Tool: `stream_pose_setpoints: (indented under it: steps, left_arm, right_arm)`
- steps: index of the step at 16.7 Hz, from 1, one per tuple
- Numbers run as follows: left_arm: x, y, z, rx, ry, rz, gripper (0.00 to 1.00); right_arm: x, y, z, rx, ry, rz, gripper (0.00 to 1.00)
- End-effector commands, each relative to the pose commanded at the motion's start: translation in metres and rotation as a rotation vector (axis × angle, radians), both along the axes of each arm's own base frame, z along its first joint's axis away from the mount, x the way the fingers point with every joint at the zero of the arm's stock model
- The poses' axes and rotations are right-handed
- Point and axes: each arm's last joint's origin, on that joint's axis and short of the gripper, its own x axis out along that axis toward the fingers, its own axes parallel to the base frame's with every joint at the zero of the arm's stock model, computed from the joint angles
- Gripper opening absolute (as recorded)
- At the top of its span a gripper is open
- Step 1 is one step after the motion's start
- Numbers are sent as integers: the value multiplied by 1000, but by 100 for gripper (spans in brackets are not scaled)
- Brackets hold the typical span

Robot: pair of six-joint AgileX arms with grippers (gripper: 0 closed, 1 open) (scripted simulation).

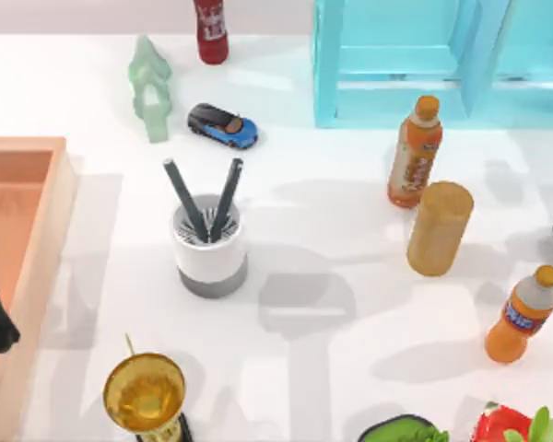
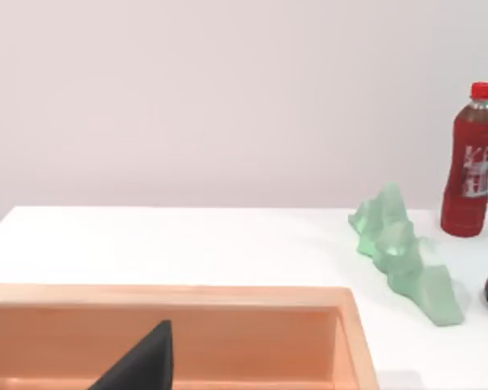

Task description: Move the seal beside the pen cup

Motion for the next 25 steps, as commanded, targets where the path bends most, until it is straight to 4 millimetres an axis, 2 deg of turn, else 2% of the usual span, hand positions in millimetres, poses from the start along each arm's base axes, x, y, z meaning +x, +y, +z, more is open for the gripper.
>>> stream_pose_setpoints:
  steps: [2,5,13,15,21,23,25]
  left_arm:
    - [0,0,0,0,0,0,100]
    - [0,0,0,0,0,0,100]
    - [0,0,0,0,0,0,100]
    - [0,0,0,0,0,0,100]
    - [0,0,0,0,0,0,100]
    - [0,0,0,0,0,0,100]
    - [0,0,0,0,0,0,100]
  right_arm:
    - [20,-1,-14,2,91,-1,100]
    - [36,-2,-27,5,170,-1,100]
    - [38,0,-33,5,180,1,100]
    - [40,-1,-50,5,186,-2,100]
    - [39,-2,-120,5,174,-1,100]
    - [38,-2,-128,5,179,-1,100]
    - [38,-2,-128,5,179,-1,100]
